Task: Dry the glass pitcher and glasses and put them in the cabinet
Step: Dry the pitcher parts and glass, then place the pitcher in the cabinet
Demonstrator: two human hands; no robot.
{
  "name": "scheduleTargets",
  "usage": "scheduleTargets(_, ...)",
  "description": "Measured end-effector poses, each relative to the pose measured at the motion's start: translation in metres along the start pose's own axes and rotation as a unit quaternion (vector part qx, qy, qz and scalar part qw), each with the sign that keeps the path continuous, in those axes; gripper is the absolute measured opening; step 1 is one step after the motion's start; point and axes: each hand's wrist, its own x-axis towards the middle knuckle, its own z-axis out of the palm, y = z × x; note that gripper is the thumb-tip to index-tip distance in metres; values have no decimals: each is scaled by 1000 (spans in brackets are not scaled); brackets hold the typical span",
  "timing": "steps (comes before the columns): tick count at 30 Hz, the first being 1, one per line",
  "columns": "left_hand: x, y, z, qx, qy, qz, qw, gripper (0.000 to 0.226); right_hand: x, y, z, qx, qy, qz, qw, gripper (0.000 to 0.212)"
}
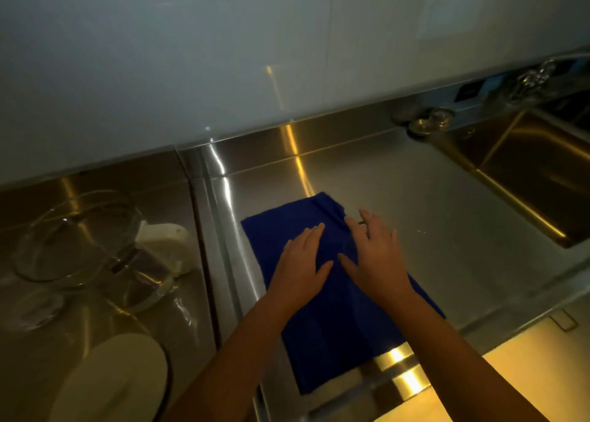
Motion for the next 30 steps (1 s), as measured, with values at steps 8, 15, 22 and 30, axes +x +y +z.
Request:
scheduleTargets(8,25,15,33,-13,-59,-27,998,77,-2,50,-10,59,-51,10,997,87)
scheduleTargets(15,38,21,50,9,-72,-32,997,83,1,70,-4,119,-97,-13,988,86)
scheduleTargets(22,44,24,59,-28,-66,-65,995,87,4,81,6,188,-88,-36,978,85)
scheduleTargets(30,48,26,64,-68,-29,-81,994,79,6,85,11,247,-91,-49,963,85)
